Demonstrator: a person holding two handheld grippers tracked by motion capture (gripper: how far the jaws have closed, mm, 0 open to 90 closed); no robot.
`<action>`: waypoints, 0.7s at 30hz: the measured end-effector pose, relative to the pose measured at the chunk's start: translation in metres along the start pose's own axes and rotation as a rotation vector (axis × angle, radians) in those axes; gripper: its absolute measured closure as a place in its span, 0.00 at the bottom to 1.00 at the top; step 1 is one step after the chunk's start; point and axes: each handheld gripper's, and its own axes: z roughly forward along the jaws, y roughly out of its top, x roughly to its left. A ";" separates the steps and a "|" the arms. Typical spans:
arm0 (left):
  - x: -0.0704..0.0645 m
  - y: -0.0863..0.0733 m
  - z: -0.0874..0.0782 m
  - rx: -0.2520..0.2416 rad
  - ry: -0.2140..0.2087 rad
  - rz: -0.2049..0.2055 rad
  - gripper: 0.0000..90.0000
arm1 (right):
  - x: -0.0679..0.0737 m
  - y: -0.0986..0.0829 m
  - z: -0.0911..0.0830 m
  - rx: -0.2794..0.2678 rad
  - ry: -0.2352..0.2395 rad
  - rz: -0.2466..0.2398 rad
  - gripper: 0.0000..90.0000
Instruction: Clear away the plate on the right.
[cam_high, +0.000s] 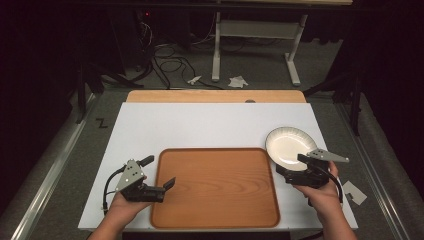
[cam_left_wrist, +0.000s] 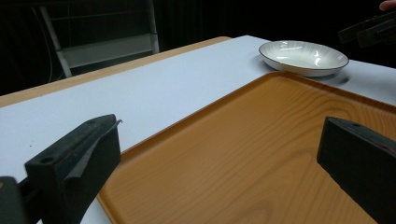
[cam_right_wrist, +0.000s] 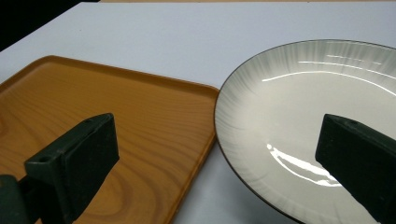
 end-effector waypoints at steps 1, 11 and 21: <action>0.000 0.000 0.000 0.000 -0.001 0.001 0.01 | -0.002 0.000 -0.001 0.003 -0.002 0.005 0.00; -0.001 0.000 0.001 -0.001 -0.002 0.008 0.01 | -0.023 -0.002 -0.006 0.000 -0.051 0.056 0.00; -0.002 -0.001 0.002 0.005 -0.007 0.007 0.01 | -0.041 -0.006 -0.010 -0.009 -0.091 0.107 0.00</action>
